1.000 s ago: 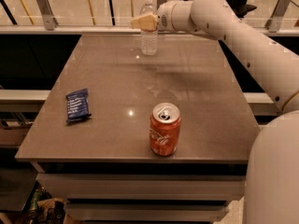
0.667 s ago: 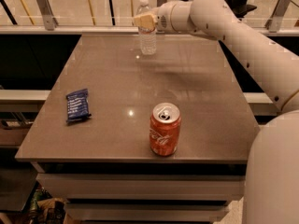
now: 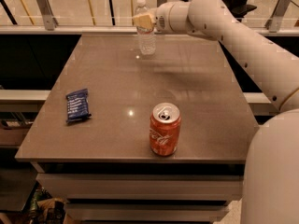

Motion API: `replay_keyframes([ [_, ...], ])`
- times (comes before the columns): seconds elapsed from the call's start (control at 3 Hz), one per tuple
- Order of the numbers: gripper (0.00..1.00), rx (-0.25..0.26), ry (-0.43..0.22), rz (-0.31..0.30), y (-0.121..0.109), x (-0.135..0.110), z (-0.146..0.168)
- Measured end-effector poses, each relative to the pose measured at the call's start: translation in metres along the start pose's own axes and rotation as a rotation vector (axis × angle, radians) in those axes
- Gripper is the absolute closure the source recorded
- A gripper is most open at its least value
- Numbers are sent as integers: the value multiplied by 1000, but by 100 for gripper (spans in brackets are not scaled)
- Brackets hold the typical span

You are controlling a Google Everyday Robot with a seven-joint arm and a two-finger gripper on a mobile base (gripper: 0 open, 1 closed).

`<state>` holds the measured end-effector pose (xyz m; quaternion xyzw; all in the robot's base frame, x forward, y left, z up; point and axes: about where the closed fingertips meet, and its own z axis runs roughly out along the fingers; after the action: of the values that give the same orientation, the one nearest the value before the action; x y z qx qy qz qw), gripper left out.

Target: Move water bottle near rxbar blueberry

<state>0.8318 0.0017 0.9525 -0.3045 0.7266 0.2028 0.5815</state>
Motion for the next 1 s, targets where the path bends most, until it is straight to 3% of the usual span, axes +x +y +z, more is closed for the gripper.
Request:
replay_keyframes([
  [0.33, 100, -4, 1, 1, 2, 1, 2],
  [1.0, 100, -27, 2, -35, 12, -19, -16],
])
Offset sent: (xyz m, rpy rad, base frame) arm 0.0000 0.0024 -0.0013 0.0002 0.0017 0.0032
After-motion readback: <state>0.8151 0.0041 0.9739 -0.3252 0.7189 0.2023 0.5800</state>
